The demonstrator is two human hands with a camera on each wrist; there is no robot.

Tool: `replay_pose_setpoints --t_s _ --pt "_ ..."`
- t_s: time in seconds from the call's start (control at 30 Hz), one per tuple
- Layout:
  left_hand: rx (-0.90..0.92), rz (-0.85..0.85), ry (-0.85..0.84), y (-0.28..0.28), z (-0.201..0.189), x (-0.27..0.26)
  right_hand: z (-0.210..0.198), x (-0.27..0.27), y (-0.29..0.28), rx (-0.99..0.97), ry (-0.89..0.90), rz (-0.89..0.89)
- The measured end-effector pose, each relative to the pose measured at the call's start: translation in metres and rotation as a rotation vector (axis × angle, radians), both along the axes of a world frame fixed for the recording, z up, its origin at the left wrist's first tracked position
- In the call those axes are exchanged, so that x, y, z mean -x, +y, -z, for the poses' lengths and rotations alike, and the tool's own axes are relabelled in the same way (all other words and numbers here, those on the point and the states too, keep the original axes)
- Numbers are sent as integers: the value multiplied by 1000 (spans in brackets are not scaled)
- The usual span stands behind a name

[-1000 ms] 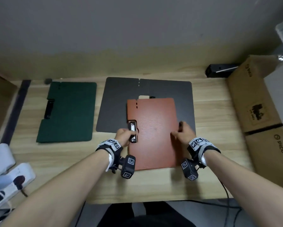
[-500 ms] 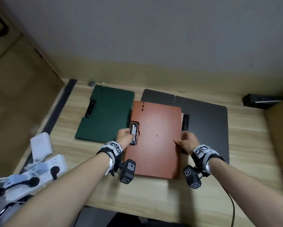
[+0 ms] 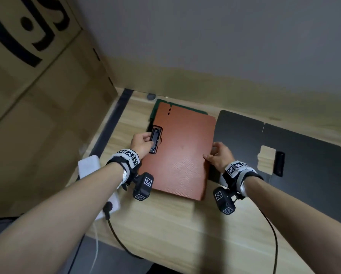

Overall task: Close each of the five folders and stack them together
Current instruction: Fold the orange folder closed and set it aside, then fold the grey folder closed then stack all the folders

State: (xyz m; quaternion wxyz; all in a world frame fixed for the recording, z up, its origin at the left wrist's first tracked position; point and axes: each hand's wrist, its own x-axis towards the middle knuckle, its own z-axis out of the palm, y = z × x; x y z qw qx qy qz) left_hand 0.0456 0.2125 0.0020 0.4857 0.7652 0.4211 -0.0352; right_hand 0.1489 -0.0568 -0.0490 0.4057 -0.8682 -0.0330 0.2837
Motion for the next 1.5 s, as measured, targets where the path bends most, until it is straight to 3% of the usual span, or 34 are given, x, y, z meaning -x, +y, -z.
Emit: replay_pose_setpoints --t_s 0.3,0.67,1.03,1.17,1.27,1.37,1.5 --pt "-165 9 39 40 16 -42 4 -24 39 77 -1 18" --pt "-368 34 44 34 38 -46 23 -21 45 195 -81 29" --pt "-309 34 21 29 29 -46 16 -22 39 183 -200 -60" --pt "-427 86 -29 5 15 -54 0 -14 -1 137 -243 -17" --pt "-461 137 -185 -29 11 -60 -4 -2 -54 235 -273 -16" --pt "-360 241 -261 -74 10 -64 -7 12 -113 360 -306 45" --pt "-145 388 -217 -138 19 -62 -8 29 -182 500 -275 158"
